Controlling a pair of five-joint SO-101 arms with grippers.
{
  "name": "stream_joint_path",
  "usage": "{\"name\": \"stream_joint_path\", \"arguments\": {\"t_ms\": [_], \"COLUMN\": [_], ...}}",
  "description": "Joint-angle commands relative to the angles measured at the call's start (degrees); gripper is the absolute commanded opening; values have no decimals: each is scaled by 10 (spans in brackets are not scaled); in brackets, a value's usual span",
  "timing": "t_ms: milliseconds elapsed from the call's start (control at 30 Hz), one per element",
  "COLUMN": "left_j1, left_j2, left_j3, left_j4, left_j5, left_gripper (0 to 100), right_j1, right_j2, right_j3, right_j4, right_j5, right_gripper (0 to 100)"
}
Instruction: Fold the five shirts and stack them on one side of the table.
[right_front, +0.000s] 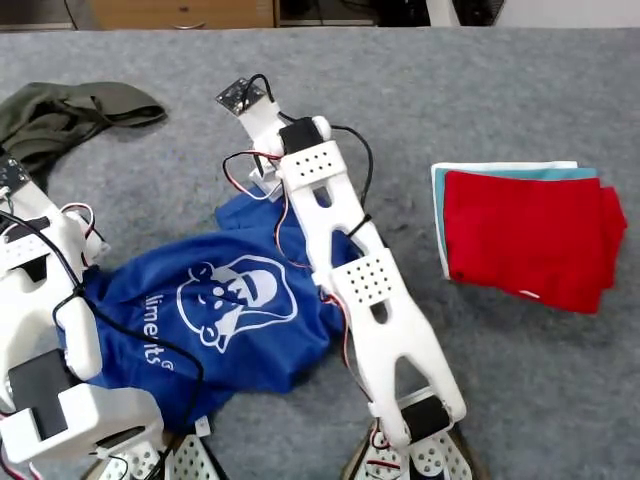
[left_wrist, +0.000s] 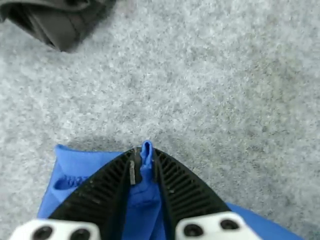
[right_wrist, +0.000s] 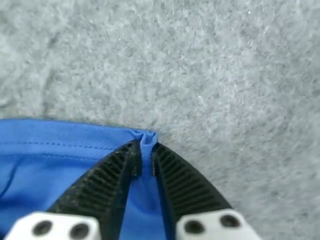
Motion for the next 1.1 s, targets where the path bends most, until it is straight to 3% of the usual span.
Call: {"name": "stream_joint_path", "arguments": {"t_ms": [0, 400, 667, 1067], "left_j1": [6, 8, 14, 69], "left_j2": [-4, -4, -11, -204], "left_j3": [-3, -2, -19, -457], "left_j4": [-8, -8, 3, 373], "left_j5": [4, 4, 5, 4], "left_gripper": [19, 19, 19, 19], "right_j1": [10, 32, 46, 84], "right_j2": [-42, -68, -206, -602], "right_j3": [-3, -124, -120, -114], "right_j4": [-7, 30, 78, 143], "right_j5": [-14, -11, -8, 129], "right_gripper": [30, 5, 2, 2]}}
